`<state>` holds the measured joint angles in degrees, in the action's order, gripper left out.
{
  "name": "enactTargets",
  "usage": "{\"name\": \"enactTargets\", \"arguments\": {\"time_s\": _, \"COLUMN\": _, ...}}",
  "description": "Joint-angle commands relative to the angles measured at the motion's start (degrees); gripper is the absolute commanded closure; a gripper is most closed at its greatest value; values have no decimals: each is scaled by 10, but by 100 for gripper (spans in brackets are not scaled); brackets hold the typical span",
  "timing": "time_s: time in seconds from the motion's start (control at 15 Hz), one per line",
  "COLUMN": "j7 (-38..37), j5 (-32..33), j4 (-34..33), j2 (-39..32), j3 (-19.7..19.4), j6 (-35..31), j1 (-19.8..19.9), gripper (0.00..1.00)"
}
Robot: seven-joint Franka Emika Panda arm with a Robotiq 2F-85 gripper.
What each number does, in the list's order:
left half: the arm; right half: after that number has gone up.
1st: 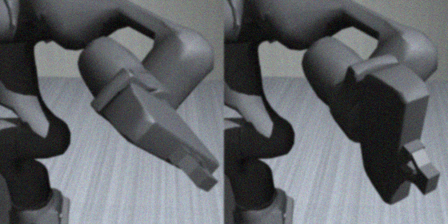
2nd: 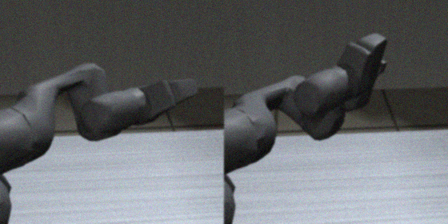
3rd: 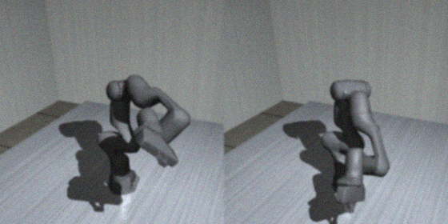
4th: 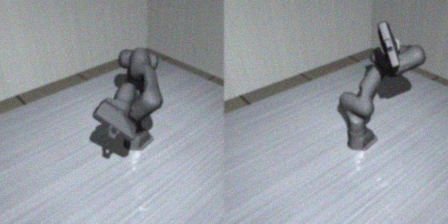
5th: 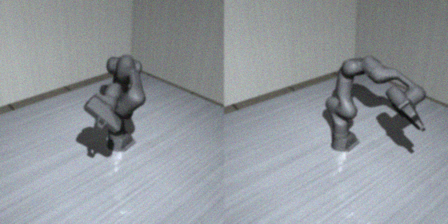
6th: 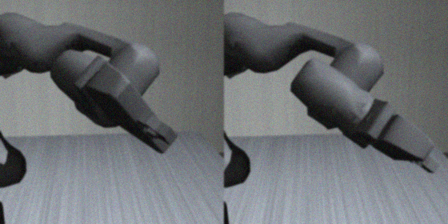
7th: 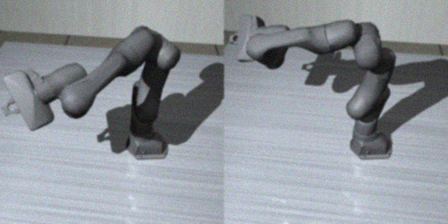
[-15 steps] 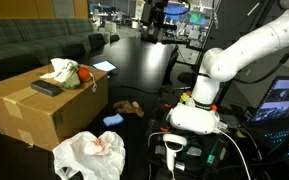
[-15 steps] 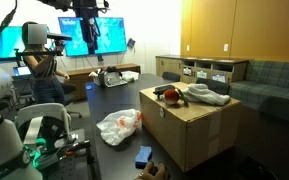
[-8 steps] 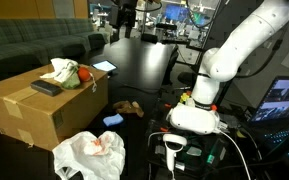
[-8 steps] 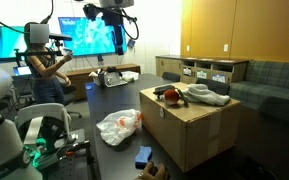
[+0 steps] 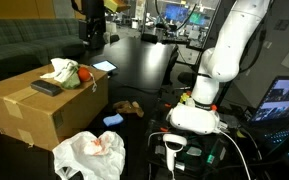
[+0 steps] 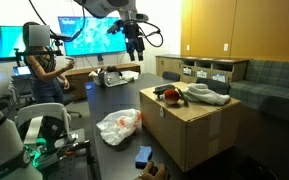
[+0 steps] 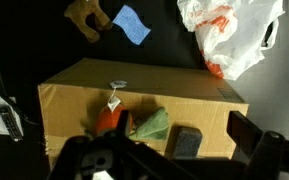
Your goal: Put the turnip plushie on the table, then the moose on the box, then the white towel on the table, then the blue sponge on the box, then the duster on the table, lastly, the plastic on the box
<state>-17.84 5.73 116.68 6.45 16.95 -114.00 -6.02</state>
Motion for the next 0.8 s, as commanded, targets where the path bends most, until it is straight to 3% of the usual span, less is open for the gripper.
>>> {"name": "enactTargets", "arguments": {"time_s": 0.0, "j7": -14, "j5": 31, "j4": -71, "j2": -84, "j3": -12, "j6": -19, "j1": -21, "gripper": 0}}
{"name": "enactTargets", "arguments": {"time_s": 0.73, "j7": -7, "j5": 23, "j4": -86, "j2": -191, "j3": -83, "j6": -99, "j1": -27, "gripper": 0}}
